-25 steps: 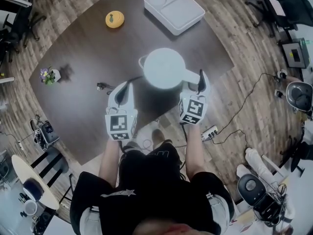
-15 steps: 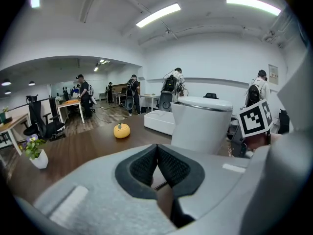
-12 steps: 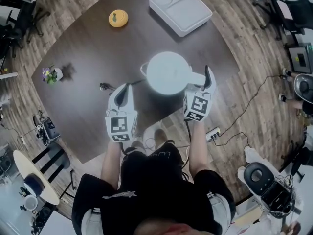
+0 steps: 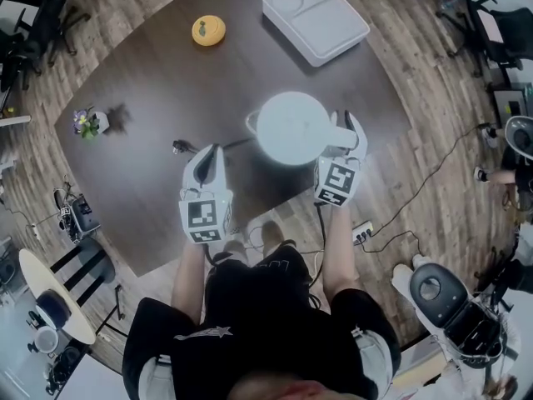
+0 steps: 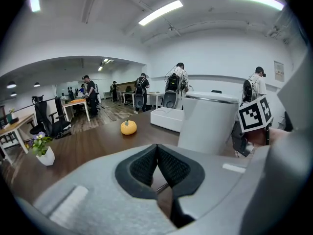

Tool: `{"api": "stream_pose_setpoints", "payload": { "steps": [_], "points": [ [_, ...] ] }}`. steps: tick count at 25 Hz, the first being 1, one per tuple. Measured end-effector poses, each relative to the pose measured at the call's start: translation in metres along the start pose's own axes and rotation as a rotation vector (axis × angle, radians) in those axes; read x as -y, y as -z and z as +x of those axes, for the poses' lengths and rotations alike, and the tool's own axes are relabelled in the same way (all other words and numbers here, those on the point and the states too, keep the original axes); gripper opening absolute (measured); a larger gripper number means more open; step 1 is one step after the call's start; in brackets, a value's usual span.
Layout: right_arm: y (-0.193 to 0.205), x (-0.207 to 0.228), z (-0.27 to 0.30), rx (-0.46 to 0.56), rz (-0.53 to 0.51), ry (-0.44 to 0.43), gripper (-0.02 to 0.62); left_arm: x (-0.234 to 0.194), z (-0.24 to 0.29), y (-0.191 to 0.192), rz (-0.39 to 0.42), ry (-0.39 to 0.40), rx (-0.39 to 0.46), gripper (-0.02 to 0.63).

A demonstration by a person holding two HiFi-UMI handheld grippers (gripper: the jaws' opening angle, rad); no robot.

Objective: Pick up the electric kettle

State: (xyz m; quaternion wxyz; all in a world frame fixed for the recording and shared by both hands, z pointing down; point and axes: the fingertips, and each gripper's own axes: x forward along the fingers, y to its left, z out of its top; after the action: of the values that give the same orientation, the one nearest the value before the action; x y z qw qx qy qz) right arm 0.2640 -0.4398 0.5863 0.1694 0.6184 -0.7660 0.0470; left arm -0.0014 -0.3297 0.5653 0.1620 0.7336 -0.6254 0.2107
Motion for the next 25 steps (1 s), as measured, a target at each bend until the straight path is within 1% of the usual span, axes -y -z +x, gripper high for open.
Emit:
{"api": "stream_pose_setpoints", "payload": {
  "steps": [1,3,5,9,13,16,19,22,25],
  "points": [
    [0.000,0.000,0.000,0.001,-0.004,0.001,0.066,0.000,0.000,0.000,-0.015,0.005,0.001,0.010],
    [0.000,-0.001,0.000,0.005,-0.017,0.002,0.058,-0.003,-0.001,0.000,-0.051,0.011,0.006,0.011],
    [0.000,-0.003,0.000,0.008,-0.030,0.003,0.052,-0.007,-0.002,0.001,-0.070,0.006,0.010,0.011],
    [0.000,-0.004,-0.002,0.017,-0.031,0.024,0.048,-0.012,-0.008,0.001,-0.065,-0.012,0.019,0.011],
    [-0.002,-0.001,-0.005,0.026,-0.022,0.072,0.048,-0.013,-0.015,-0.005,-0.062,-0.019,0.034,0.011],
    [-0.007,-0.003,-0.008,0.031,-0.033,0.098,0.049,-0.016,-0.024,-0.008,-0.057,-0.027,0.044,0.010],
    [-0.011,-0.006,-0.009,0.024,-0.030,0.102,0.049,-0.023,-0.034,-0.011,-0.061,-0.039,0.060,0.010],
    [-0.021,-0.006,-0.011,0.022,0.014,0.090,0.049,-0.031,-0.048,-0.014,-0.060,-0.058,0.075,0.010],
    [-0.044,-0.010,-0.018,0.053,0.037,0.074,0.049,-0.040,-0.065,-0.021,-0.056,-0.085,0.102,0.009]
  ]
}}
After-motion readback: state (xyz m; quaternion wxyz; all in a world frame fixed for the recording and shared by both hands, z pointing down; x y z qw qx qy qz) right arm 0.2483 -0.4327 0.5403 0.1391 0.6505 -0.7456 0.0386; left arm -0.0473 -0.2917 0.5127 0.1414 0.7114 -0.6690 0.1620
